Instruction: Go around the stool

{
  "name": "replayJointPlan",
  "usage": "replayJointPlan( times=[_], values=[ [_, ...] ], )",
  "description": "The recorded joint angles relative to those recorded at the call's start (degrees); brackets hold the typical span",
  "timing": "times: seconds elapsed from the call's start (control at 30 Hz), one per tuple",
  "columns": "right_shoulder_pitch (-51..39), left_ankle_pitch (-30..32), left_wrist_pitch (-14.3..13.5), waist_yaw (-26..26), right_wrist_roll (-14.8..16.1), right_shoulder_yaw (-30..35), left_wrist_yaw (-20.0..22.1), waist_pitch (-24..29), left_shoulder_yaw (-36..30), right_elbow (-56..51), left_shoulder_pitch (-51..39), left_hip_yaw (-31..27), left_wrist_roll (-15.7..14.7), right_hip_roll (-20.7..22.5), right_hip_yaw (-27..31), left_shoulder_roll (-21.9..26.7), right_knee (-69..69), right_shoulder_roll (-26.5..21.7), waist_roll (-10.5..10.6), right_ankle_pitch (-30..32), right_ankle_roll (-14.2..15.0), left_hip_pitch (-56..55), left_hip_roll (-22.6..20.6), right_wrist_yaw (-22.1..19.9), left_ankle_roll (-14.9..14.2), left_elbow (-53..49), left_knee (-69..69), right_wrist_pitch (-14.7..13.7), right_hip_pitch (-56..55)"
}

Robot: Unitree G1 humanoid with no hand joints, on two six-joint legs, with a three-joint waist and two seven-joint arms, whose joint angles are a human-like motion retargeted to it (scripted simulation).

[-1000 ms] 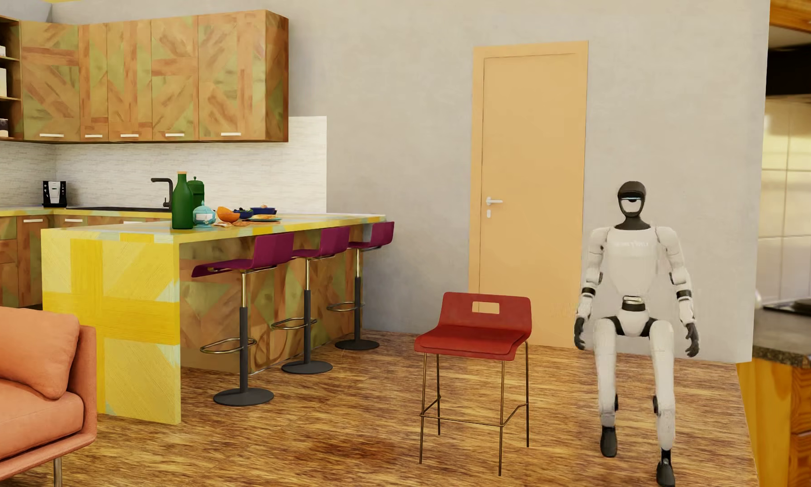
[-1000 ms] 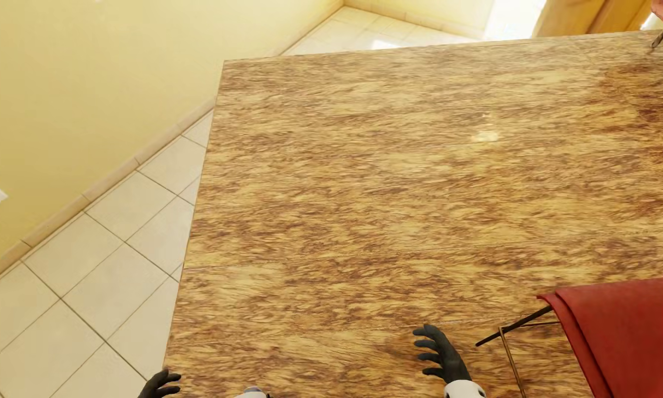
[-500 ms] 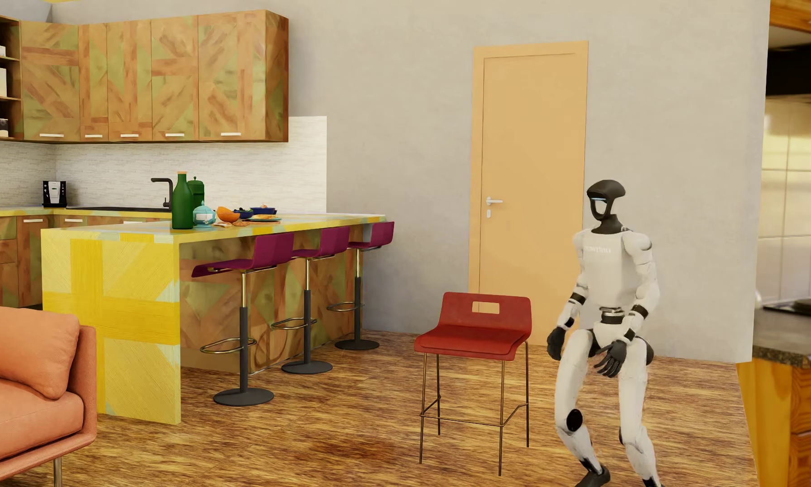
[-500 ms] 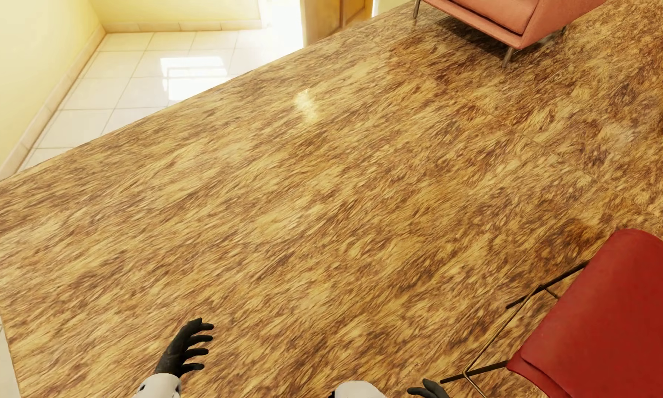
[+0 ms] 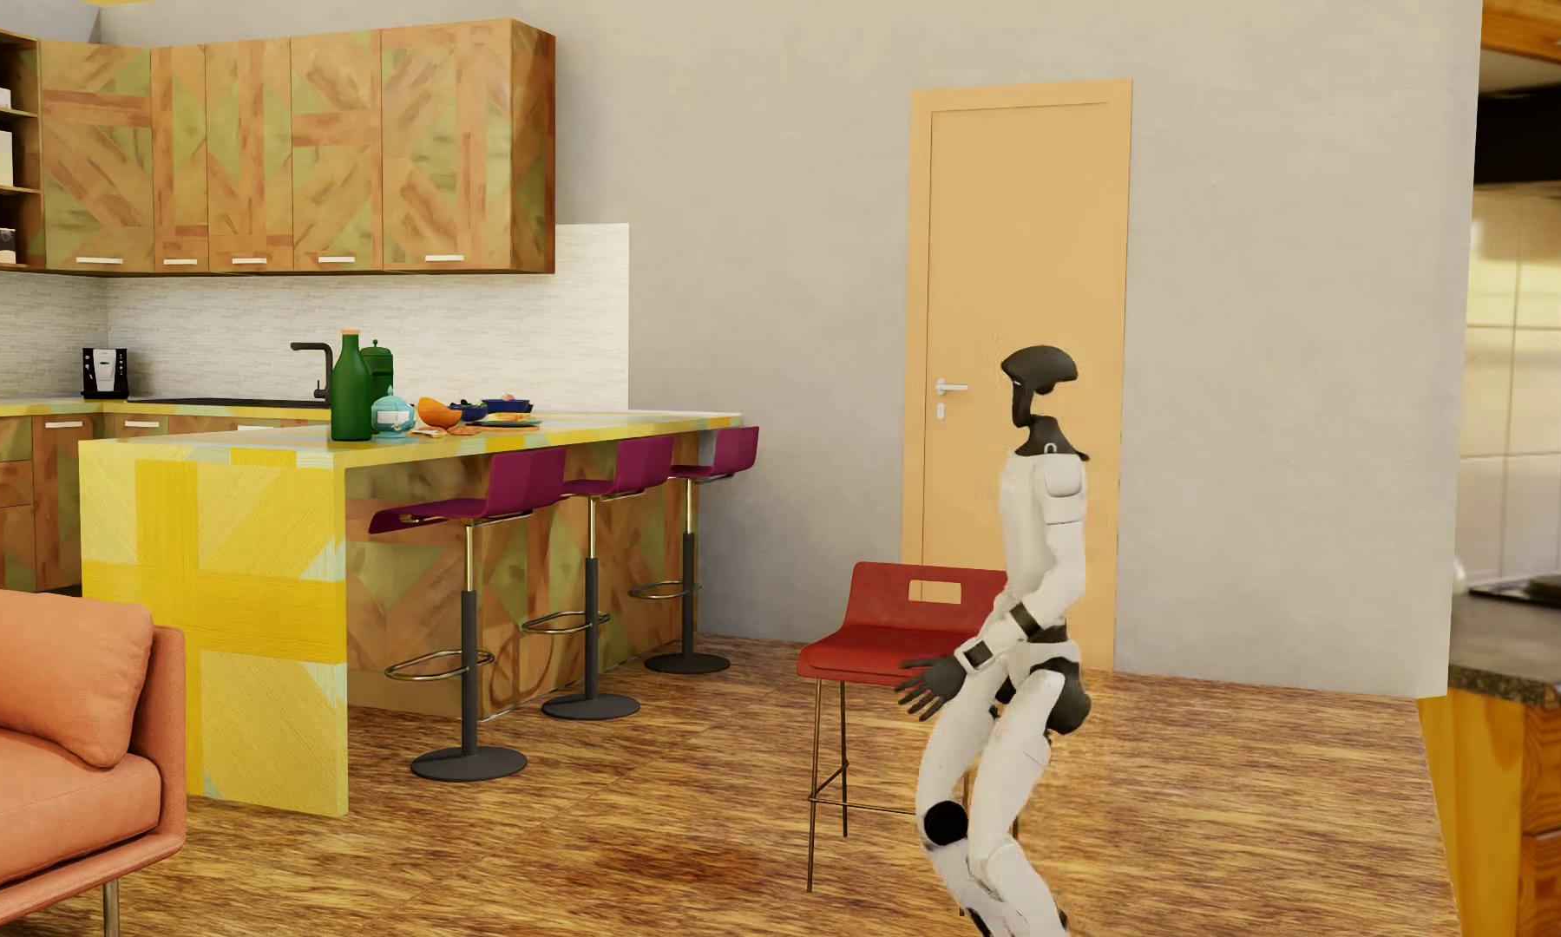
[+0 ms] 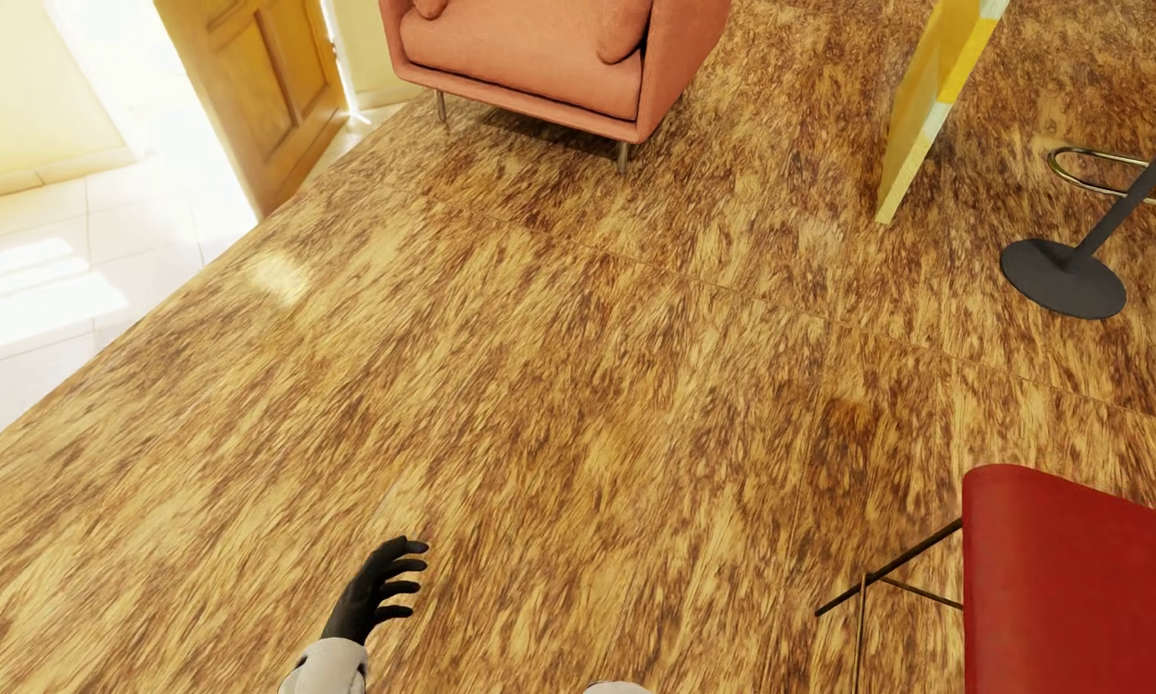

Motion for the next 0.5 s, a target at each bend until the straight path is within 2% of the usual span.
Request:
replayJointPlan(
  times=[0.03, 0.07, 0.1, 0.13, 0.17, 0.2, 0.23, 0.27, 0.3, 0.33, 0.37, 0.4, 0.43, 0.47, 0.5],
  values=[
    [-0.34, 4.25, 0.25, 2.30, 0.85, 0.28, -1.61, 0.66, 3.93, 0.59, 2.50, -4.58, 1.84, 1.85, 1.05, -0.96, -2.14, 0.20, 2.62, -0.87, 0.32, -3.07, -1.84, -2.01, -0.37, 2.30, 5.34, -1.51, 3.27],
    [0.44, -1.48, 1.37, 4.55, 1.94, -2.04, -3.35, 0.11, 7.00, -2.73, 7.26, -6.62, 3.68, 3.07, 2.58, 0.51, -4.32, 1.69, 4.88, -1.67, 0.76, -5.84, -3.47, -3.71, -0.72, 1.45, 2.50, -2.73, 5.53],
    [-1.28, -6.62, 2.46, 5.67, 2.44, -2.46, -4.70, 0.30, 8.71, -4.03, 10.16, -6.66, 5.06, 4.14, 4.20, 1.33, -6.42, 2.35, 7.17, -2.67, 1.33, -6.68, -3.36, -4.52, -1.07, 3.01, -4.40, -3.73, 8.73],
    [-4.13, -8.72, 3.22, 5.63, 2.42, -2.81, -5.59, 0.55, 8.82, -6.20, 12.79, -6.38, 5.75, 5.27, 6.32, 2.19, -7.52, 3.56, 9.10, -4.11, 1.90, -6.21, -2.75, -4.55, -1.52, 3.95, -12.81, -4.00, 11.39],
    [-6.43, 0.24, 2.79, 4.03, 2.51, -2.78, -5.88, 0.42, 6.56, -7.96, 13.84, -4.51, 5.24, 5.16, 8.19, 5.29, -4.23, 5.84, 8.70, -5.59, 1.36, -3.54, -2.22, -3.31, -2.47, 5.73, -17.73, -3.95, 11.55],
    [-6.62, -2.01, 2.42, 2.29, 3.56, -0.71, -4.90, 0.55, 6.59, -5.14, 12.56, -1.64, 3.85, 3.27, 6.15, 7.03, 3.55, 5.10, 6.43, -1.44, -3.00, -0.39, -1.98, -0.35, 0.69, 4.26, -18.37, -4.20, 8.73],
    [-5.09, -4.07, 0.97, -0.01, 4.65, -1.61, -2.88, 0.94, 7.47, -4.12, 9.51, 0.67, 2.33, 1.25, 2.78, 6.12, 9.50, 4.46, 4.38, 2.84, -4.92, 3.46, -1.40, 2.99, 0.86, 5.13, -19.46, -3.39, 6.48],
    [-2.92, -5.86, 0.05, -3.15, 5.11, -2.13, -0.38, 0.48, 7.12, -5.58, 7.14, 3.20, 0.77, -0.04, 0.15, 4.98, 11.69, 4.09, 2.00, 3.67, -3.31, 7.23, -0.70, 5.33, 0.22, 3.57, -21.03, -1.12, 4.05],
    [0.43, -7.77, 0.98, -4.72, 4.86, -4.37, 1.75, -0.28, 4.49, -7.02, 2.63, 5.39, -0.77, -1.27, -1.51, 3.37, 8.25, 3.48, -0.13, 1.86, -0.52, 10.41, -0.26, 5.73, -0.61, -0.76, -21.52, 1.24, 2.41],
    [3.41, -8.05, 0.49, -4.98, 4.01, -2.72, 2.98, -0.83, 2.90, -4.91, -2.14, 5.00, -1.83, -2.01, -1.62, 0.78, 0.33, 1.39, -1.86, -2.31, 0.44, 10.27, -0.03, 4.35, -1.66, -3.65, -15.54, 2.59, 2.47],
    [4.89, -0.57, -3.19, -4.27, 2.68, 1.77, 2.97, -1.07, 3.22, 1.57, -4.85, 0.38, -2.05, -0.67, -0.86, -2.69, -0.36, -1.74, -1.48, -5.69, -0.76, 4.72, 0.10, 1.67, -2.56, 0.13, -1.50, 2.96, 4.39],
    [4.75, 1.94, -6.51, -2.15, 2.20, 1.19, 1.88, -0.38, 2.27, 2.49, -1.89, -4.17, -1.88, 1.18, 0.56, -2.09, -1.32, -1.29, 0.17, -7.35, -0.62, -0.53, -2.06, -1.27, -3.05, 2.21, 4.59, 4.11, 7.19],
    [3.97, 0.60, -7.70, 0.77, 2.56, -0.57, 0.39, 0.43, 3.03, 0.53, 2.54, -6.34, -1.31, 3.06, 1.90, -1.31, -3.22, 1.08, 2.42, -8.50, -0.42, -5.98, -3.38, -4.07, -3.42, 2.30, 5.22, 5.04, 10.28],
    [3.86, -2.68, -6.96, 3.19, 2.80, -2.25, -1.34, 1.12, 4.96, -4.81, 6.46, -5.84, -0.08, 3.79, 3.14, 0.86, -4.52, 3.19, 4.12, -10.57, -0.09, -10.47, -4.31, -6.56, -3.63, 1.88, -0.37, 5.50, 13.48],
    [0.81, -4.15, -6.34, 3.82, 2.57, -3.24, -2.47, 1.79, 7.72, -6.94, 8.82, -4.71, 1.14, 4.97, 4.46, 2.81, -1.45, 3.06, 6.02, -11.78, 0.07, -12.01, -3.51, -7.91, -3.74, 3.77, -9.24, 5.59, 14.49]
  ],
)
